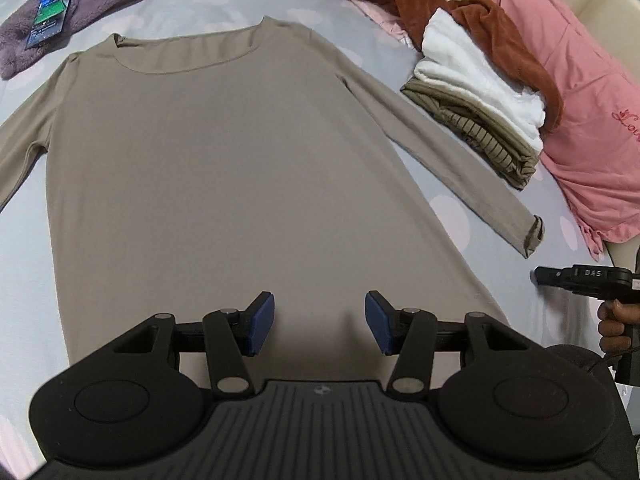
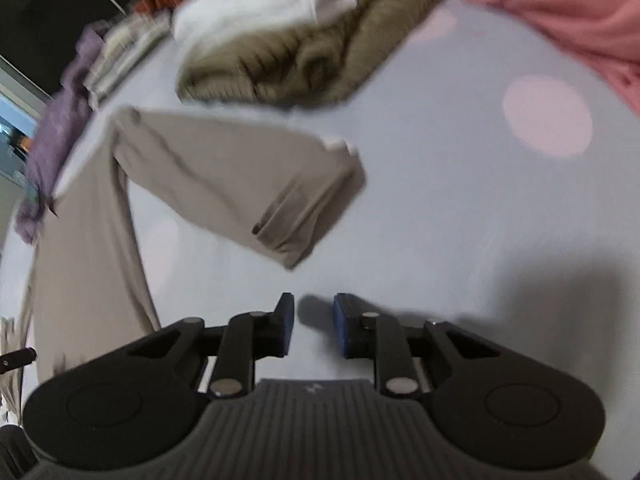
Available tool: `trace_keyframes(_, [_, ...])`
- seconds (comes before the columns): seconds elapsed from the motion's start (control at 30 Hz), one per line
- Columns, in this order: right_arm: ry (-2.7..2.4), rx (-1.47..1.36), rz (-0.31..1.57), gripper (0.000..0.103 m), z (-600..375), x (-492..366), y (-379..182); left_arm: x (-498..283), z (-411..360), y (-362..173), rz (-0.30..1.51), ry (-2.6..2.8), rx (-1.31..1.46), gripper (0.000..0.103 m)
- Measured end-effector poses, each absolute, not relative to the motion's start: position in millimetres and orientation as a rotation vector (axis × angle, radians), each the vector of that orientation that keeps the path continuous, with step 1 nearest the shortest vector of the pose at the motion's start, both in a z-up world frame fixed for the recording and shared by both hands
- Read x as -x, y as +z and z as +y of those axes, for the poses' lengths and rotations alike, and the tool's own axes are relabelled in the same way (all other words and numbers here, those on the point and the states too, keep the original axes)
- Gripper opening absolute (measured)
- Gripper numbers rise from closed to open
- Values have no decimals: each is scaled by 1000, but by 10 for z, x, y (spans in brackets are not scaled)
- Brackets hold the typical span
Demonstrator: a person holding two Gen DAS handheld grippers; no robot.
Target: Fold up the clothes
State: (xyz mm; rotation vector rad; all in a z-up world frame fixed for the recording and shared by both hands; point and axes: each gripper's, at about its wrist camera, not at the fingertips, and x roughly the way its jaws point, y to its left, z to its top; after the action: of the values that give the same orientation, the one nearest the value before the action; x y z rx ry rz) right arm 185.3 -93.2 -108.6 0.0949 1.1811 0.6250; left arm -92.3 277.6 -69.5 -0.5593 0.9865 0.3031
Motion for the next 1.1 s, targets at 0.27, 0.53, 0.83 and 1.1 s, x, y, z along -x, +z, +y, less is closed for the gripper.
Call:
trace_keyframes(0.27, [492,-291,1106,38,-1005,-2274,-936,958,2787,-684,994,307,557,48])
trace_keyframes(0.53, [420,194,1057,5,-358,-2248,-986,945,2786,-706,997,301,559,48])
trace_keyframes(0.83, [306,199,929,21,-864,-2087,-751,996,2868,-794,997,310,589,48])
trace_keyframes(1.1, [609,331,993,27,-269,-1986,-1010,1113,2970,-760,987,334,600,48])
